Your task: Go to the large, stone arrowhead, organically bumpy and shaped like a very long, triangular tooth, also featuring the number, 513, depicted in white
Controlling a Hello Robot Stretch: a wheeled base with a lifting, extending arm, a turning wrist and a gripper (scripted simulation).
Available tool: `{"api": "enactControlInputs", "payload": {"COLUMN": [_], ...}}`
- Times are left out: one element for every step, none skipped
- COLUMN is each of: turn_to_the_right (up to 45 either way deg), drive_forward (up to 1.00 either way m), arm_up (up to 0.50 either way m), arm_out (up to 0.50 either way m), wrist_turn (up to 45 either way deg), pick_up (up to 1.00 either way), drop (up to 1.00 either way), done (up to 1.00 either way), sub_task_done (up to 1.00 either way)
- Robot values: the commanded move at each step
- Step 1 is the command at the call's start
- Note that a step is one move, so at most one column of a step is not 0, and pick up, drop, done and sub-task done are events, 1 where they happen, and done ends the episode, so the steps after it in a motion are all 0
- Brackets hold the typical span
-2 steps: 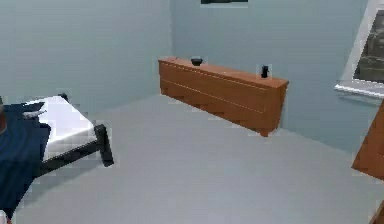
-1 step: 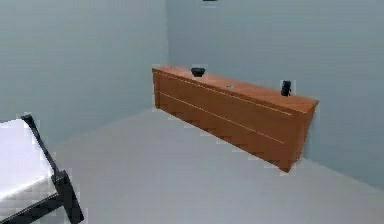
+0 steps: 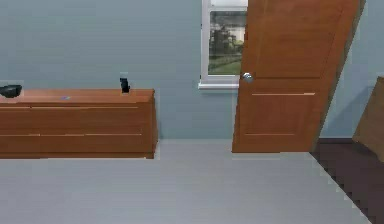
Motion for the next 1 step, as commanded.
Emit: {"api": "enactControlInputs", "payload": {"turn_to_the_right": [24.0], "drive_forward": [0.00], "arm_up": [0.00], "arm_out": [0.00], "wrist_turn": [0.0], "pick_up": [0.00], "drop": [0.00], "done": [0.00], "sub_task_done": [0.00]}}
